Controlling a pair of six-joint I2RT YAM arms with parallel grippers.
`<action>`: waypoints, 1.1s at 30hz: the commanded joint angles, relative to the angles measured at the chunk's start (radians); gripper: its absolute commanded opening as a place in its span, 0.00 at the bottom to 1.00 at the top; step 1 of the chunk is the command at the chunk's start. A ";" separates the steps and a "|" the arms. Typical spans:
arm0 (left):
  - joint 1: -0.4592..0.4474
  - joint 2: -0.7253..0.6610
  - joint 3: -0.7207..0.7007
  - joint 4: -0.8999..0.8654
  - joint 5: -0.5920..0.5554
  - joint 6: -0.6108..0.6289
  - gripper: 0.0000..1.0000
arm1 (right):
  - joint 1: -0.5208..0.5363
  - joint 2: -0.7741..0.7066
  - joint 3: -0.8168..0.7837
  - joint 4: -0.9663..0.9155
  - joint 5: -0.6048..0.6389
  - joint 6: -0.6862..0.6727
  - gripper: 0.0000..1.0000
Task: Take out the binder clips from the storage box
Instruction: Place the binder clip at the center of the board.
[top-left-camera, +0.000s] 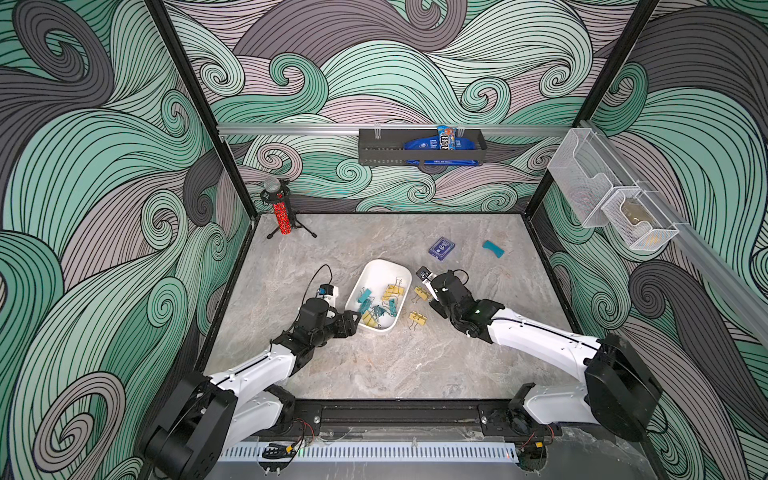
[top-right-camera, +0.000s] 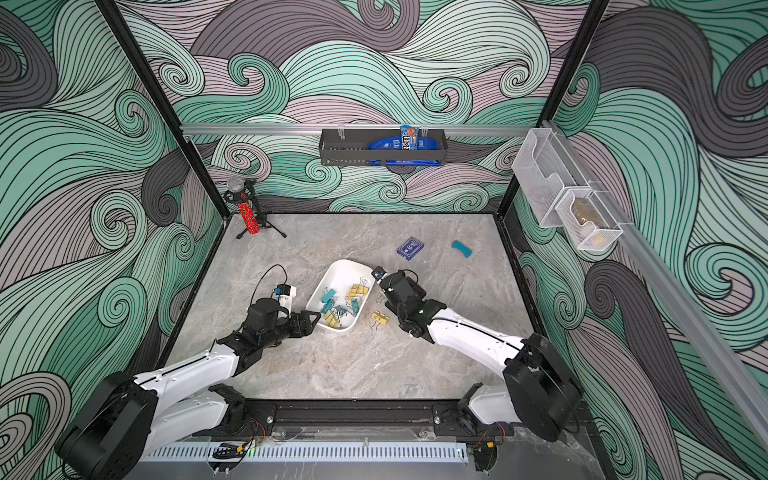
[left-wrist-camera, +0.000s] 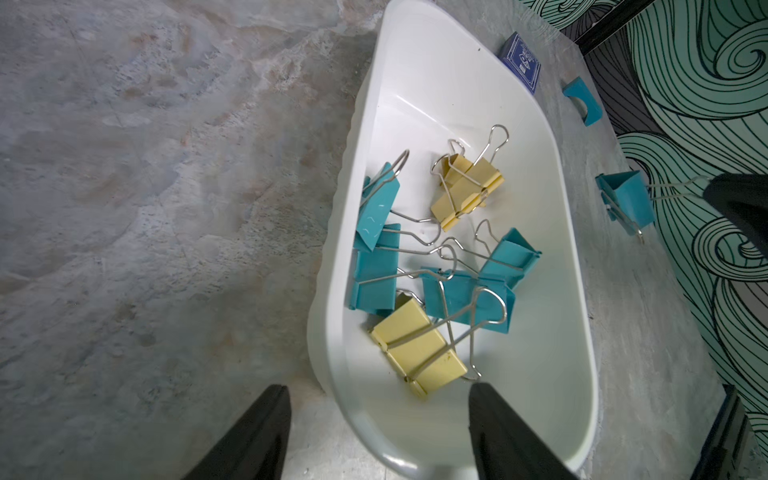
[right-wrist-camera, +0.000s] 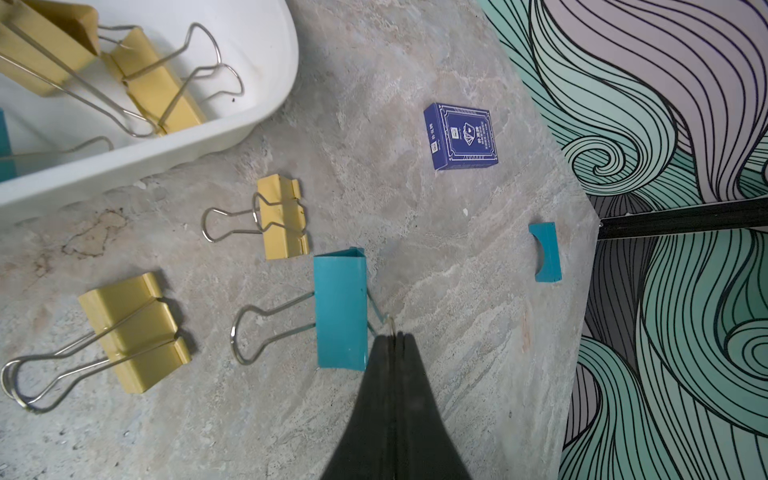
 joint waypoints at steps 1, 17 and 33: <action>-0.005 0.003 0.036 -0.012 0.021 0.024 0.71 | -0.007 0.016 -0.015 0.006 0.003 0.033 0.00; -0.004 -0.010 0.027 -0.012 0.031 0.020 0.71 | -0.024 0.124 -0.047 0.031 0.005 0.044 0.00; -0.005 -0.012 0.039 -0.026 0.029 0.028 0.71 | -0.024 0.144 -0.043 0.044 -0.023 0.053 0.07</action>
